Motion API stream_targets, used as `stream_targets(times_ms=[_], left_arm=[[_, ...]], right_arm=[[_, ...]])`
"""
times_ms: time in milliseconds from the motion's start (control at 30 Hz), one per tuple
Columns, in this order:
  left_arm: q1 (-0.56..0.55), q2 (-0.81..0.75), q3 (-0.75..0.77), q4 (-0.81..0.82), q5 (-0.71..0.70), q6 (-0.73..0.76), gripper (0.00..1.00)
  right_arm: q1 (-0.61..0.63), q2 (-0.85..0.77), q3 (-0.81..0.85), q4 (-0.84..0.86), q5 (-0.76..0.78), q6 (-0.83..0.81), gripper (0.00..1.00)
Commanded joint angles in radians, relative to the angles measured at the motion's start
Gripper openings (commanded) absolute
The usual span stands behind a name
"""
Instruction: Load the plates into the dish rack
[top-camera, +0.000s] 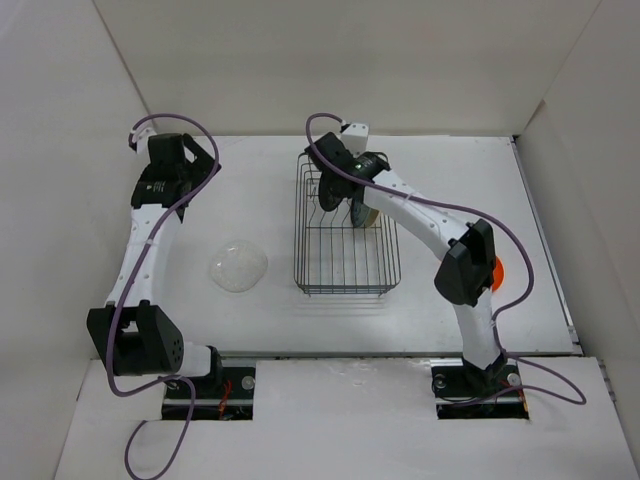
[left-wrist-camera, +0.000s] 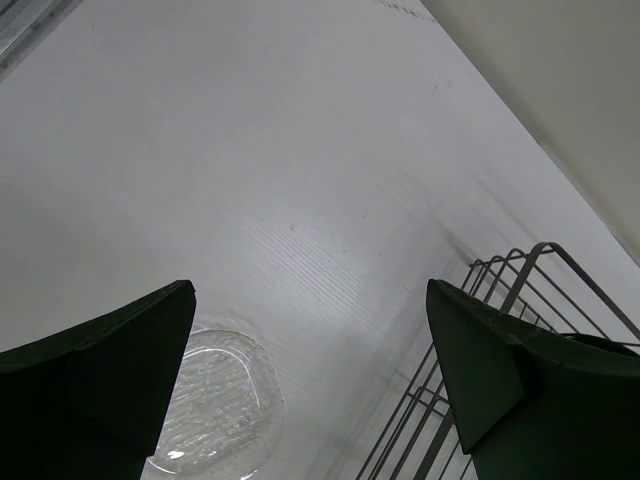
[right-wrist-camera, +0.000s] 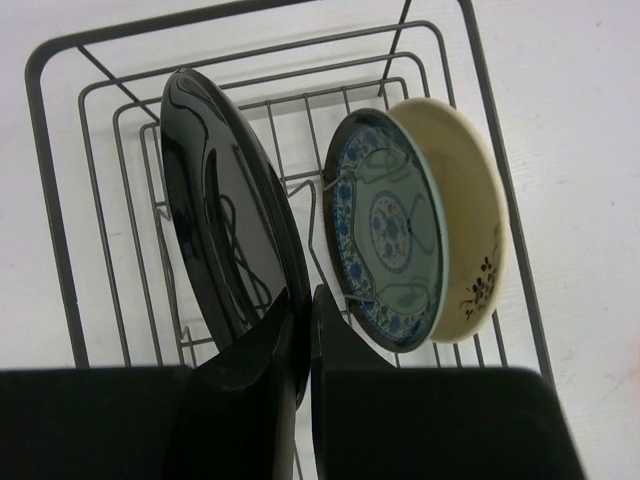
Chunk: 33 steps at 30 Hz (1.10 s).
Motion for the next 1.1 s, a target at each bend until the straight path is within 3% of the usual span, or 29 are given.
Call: stream_targets(times_ms=[0, 267, 333, 467, 667, 733, 833, 867, 900, 1033, 1067], left_arm=[[0.001, -0.024, 0.050, 0.001, -0.029, 0.009, 1.00], [0.001, -0.033, 0.050, 0.001, -0.009, 0.018, 1.00], [0.001, -0.033, 0.050, 0.001, -0.009, 0.018, 1.00], [0.001, -0.033, 0.050, 0.001, -0.009, 0.018, 1.00], [0.001, -0.003, 0.050, 0.001, -0.009, 0.018, 1.00], [0.001, -0.002, 0.050, 0.001, -0.019, 0.018, 1.00], [0.001, 0.007, 0.050, 0.001, -0.028, 0.018, 1.00], [0.001, 0.007, 0.050, 0.001, -0.037, 0.018, 1.00], [0.001, 0.016, 0.050, -0.008, -0.049, 0.018, 1.00], [-0.010, 0.016, 0.060, -0.038, -0.060, 0.018, 1.00], [-0.010, 0.007, 0.045, -0.050, -0.049, 0.018, 1.00]], right_arm=[[0.021, 0.013, 0.042, 0.008, 0.033, 0.022, 0.00], [0.040, 0.049, 0.075, 0.008, 0.033, 0.022, 0.01], [0.040, 0.050, 0.084, -0.003, 0.033, 0.022, 0.07], [0.040, 0.059, 0.084, -0.003, 0.024, 0.022, 0.31], [0.049, 0.059, 0.094, 0.017, 0.003, 0.013, 0.32], [0.049, 0.059, 0.094, 0.029, -0.008, 0.002, 0.47], [0.049, 0.039, 0.094, 0.042, -0.008, -0.007, 0.48], [0.049, 0.028, 0.094, 0.042, -0.008, -0.018, 0.55], [0.049, 0.010, 0.085, 0.042, -0.008, -0.018, 0.69], [0.049, -0.050, 0.052, 0.056, -0.008, -0.048, 0.82], [0.049, -0.100, 0.011, 0.091, -0.008, -0.080, 0.90]])
